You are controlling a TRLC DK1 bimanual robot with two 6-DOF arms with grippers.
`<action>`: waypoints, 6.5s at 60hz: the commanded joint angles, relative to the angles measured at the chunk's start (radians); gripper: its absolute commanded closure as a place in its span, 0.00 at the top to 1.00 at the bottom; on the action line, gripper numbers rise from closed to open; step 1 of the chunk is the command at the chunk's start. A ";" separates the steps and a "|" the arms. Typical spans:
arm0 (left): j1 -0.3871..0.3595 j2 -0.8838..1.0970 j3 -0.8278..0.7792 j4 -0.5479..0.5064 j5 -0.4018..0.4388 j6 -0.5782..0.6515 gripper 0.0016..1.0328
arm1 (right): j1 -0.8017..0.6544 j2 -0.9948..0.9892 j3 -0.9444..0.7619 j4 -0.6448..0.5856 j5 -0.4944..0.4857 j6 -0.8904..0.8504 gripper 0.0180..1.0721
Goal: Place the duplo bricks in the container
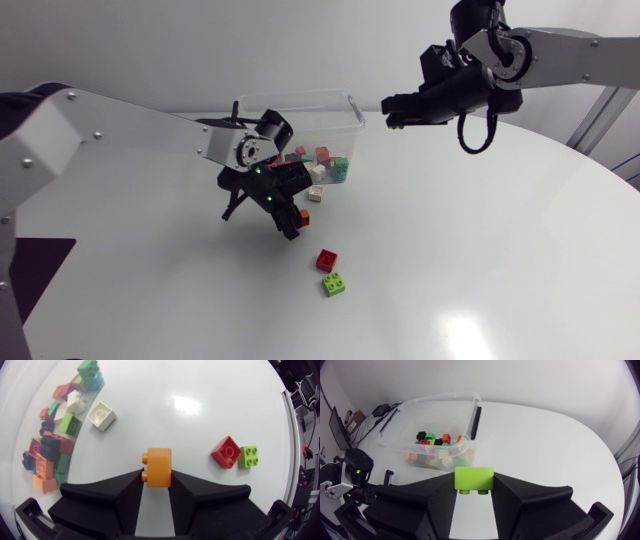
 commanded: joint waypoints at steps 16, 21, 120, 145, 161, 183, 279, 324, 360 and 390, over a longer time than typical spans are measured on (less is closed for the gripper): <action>0.058 -0.258 -0.062 -0.006 0.090 -0.021 0.26 | 0.097 0.141 0.169 0.049 -0.011 0.017 0.35; 0.087 -0.290 -0.042 -0.006 0.107 -0.037 0.26 | 0.123 0.187 0.217 0.082 0.003 0.015 0.35; 0.210 -0.167 0.157 0.472 -0.024 -0.346 0.95 | 0.133 0.043 -0.431 0.539 -0.192 -0.405 0.94; 0.216 -0.517 -0.160 0.468 0.003 -0.298 0.95 | 0.180 0.347 -0.340 0.675 -0.189 -0.460 0.94; 0.216 -0.655 -0.332 0.415 0.030 -0.218 0.95 | 0.174 0.500 -0.202 0.697 -0.198 -0.462 0.94; 0.230 -0.706 -0.479 0.420 0.038 -0.169 0.95 | 0.157 0.641 -0.082 0.727 -0.247 -0.471 0.86; -0.111 0.043 -0.163 0.204 0.243 0.452 0.81 | -0.122 -0.270 -0.559 0.606 -0.493 -0.354 0.33; -0.052 -0.101 -0.218 0.003 0.277 0.486 0.25 | -0.019 0.166 0.000 0.612 -0.402 -0.164 0.33; 0.159 -0.357 -0.182 0.006 0.292 0.372 0.25 | 0.125 0.457 0.344 0.421 -0.237 -0.243 0.91; 0.265 -0.228 0.130 0.132 0.303 0.075 0.25 | 0.105 0.011 -0.171 0.477 -0.243 -0.302 0.93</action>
